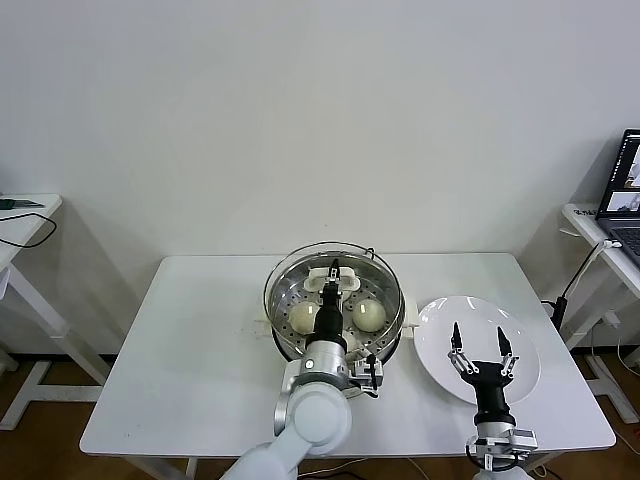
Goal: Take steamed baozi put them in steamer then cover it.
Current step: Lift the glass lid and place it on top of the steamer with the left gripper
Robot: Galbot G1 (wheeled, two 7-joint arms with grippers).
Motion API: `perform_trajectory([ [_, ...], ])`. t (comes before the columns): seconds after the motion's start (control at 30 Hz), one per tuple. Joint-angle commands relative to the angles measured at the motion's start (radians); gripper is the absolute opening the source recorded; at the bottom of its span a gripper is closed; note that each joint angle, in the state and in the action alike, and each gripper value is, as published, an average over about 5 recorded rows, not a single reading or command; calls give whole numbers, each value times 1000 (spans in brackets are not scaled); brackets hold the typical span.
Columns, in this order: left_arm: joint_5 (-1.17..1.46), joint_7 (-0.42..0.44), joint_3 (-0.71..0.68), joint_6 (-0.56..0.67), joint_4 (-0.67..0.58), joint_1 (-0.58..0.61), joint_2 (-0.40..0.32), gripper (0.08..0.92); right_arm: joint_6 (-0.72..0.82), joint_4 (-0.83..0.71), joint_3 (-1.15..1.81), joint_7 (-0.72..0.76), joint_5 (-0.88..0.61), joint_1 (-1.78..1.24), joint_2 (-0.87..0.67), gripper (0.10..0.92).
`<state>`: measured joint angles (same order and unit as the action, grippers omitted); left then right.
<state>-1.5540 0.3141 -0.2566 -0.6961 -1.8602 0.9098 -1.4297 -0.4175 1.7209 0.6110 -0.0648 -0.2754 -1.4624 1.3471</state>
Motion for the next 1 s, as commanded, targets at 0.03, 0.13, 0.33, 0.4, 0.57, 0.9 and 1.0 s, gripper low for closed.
perform_trajectory([
  [0.03,-15,-8,-3,1,45,2,-49,188,0,-7,1,0,3,2,-2,823],
  [0.13,-22,-11,-3,3,48,9,-55,188,0,-10,1,0,3,3,-3,823],
  [0.33,-34,-19,7,8,53,22,-59,188,0,-9,-1,0,3,4,-3,823],
  [0.4,-40,-23,12,11,55,27,-63,188,0,-10,-1,0,3,5,-4,823],
  [0.57,-48,-30,23,18,71,32,-76,188,0,-7,-5,1,5,4,-3,823],
  [0.9,-51,-43,34,27,88,38,-83,188,0,-3,-1,1,5,1,-7,823],
  [1.0,-51,-44,36,28,91,39,-87,188,0,-3,-3,2,5,2,-7,823],
])
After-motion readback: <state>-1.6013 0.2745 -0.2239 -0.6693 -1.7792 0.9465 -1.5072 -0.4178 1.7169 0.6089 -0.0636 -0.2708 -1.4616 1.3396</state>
